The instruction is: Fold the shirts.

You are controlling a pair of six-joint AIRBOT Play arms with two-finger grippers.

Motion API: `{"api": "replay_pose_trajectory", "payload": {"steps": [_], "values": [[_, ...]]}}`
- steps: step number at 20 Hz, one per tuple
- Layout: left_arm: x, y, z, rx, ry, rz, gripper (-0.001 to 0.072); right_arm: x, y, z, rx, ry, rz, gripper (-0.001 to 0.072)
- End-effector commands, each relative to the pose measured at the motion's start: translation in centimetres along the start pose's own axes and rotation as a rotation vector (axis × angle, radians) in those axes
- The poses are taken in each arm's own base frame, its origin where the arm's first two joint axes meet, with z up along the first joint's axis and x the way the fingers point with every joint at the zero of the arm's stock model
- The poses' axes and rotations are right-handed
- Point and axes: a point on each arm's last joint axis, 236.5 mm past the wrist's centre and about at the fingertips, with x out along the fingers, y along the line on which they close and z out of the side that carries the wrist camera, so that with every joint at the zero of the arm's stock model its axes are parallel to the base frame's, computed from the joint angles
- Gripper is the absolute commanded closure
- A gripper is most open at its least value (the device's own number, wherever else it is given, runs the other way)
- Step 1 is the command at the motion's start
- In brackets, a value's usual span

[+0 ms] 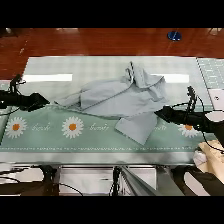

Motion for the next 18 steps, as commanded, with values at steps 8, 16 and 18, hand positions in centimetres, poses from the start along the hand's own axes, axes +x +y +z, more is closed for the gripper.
{"api": "replay_pose_trajectory", "payload": {"steps": [8, 16, 18], "values": [[3.1, -0.4, 0.0, 0.062, 0.132, -0.039, 0.0156, 0.0, 0.3, -0.2, 0.026, 0.007, 0.009, 0.0686], [3.7, -0.3, -1.0, 0.081, 0.189, -0.062, 0.0282, 0.0, 0.3, -0.2, 0.045, 0.008, 0.011, 0.0686], [3.8, -0.4, -0.9, 0.082, 0.204, -0.072, 0.0330, 0.0, 0.5, -0.4, 0.049, 0.018, 0.020, 0.0686]]}}
